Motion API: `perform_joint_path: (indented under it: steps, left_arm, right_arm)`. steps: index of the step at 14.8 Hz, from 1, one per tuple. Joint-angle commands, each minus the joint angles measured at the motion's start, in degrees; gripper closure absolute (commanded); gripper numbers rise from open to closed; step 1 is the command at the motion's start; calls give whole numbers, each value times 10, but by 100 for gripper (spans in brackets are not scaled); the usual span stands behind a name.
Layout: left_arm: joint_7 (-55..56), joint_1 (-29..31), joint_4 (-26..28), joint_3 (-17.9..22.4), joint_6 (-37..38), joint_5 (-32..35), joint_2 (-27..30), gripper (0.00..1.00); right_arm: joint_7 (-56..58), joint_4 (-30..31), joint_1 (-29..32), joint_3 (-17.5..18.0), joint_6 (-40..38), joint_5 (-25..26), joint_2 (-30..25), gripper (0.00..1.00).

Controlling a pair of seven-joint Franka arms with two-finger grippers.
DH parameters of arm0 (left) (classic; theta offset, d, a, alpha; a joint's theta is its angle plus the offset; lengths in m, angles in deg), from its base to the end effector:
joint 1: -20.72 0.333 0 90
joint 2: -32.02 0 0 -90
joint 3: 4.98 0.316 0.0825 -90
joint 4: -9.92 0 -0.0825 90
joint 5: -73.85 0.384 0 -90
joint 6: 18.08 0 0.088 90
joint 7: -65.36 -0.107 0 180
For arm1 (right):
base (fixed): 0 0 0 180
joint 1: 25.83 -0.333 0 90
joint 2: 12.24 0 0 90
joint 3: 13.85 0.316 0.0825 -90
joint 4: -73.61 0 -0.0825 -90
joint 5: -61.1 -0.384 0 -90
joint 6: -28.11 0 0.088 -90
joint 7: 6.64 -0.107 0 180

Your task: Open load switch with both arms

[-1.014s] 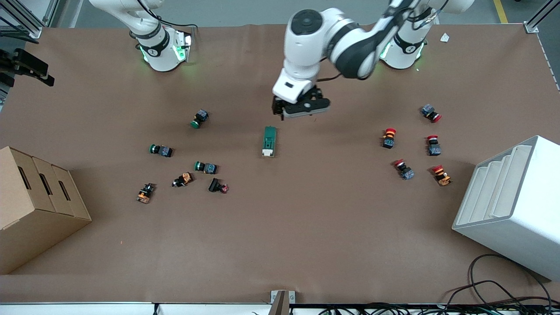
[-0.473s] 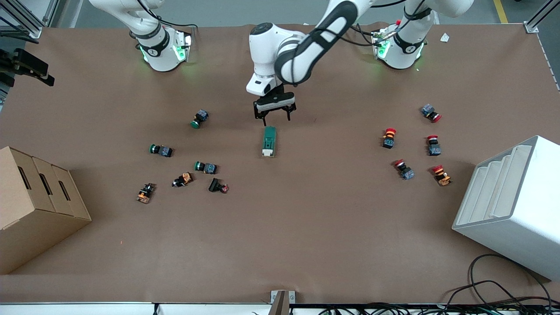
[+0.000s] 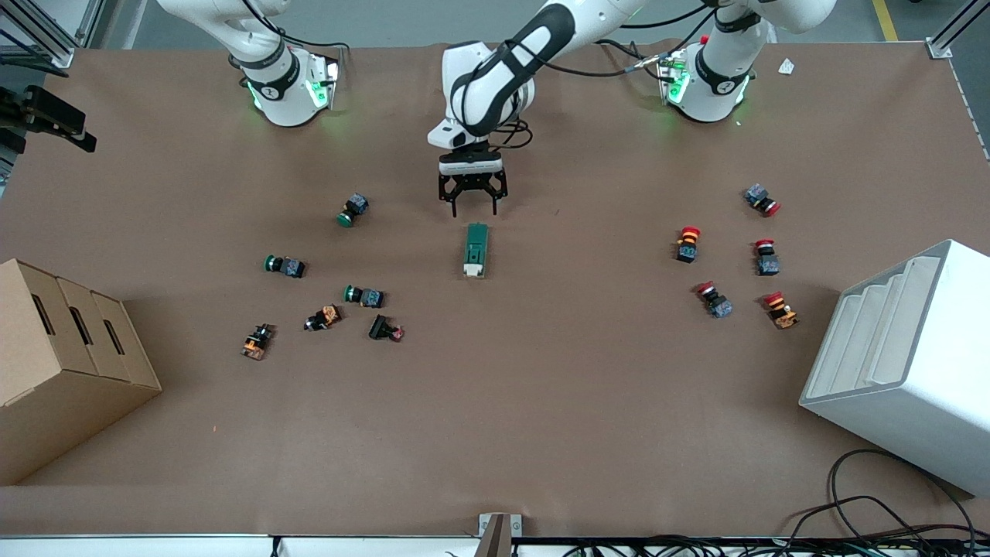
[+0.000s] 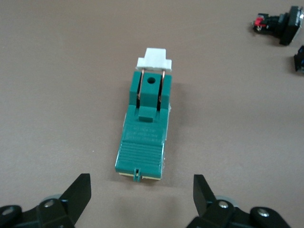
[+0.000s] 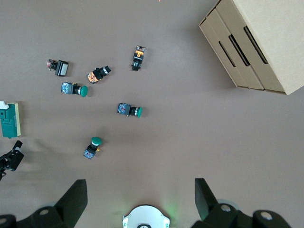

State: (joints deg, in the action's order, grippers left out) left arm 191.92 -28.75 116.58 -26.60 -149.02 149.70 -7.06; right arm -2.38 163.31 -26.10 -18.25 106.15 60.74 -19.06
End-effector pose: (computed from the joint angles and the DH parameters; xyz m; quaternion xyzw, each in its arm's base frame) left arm 0.2325 -0.5818 0.1608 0.9460 0.0160 0.3239 0.0028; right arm 0.4926 -0.0376 0.6718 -0.9991 -0.0021 0.0417 0.0107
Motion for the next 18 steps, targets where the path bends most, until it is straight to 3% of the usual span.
perform_joint_path:
  steps: [1,8,12,15,18]
  left_arm:
    - [19,-9,-1,2,41,69,-19,5]
    - [126,-14,15,3,75,231,-48,4]
    - [177,-32,24,3,106,257,-50,4]
    - [206,-44,41,3,132,280,-57,4]
    - [223,-53,49,3,155,302,-70,4]
  right_arm:
    - [7,-5,3,3,-2,7,-9,0]
    - [5,-18,1,2,5,2,47,0]
    - [6,-18,4,2,34,-3,87,0]
    - [7,-31,8,2,34,7,155,0]
    - [-6,-33,-2,2,52,4,162,0]
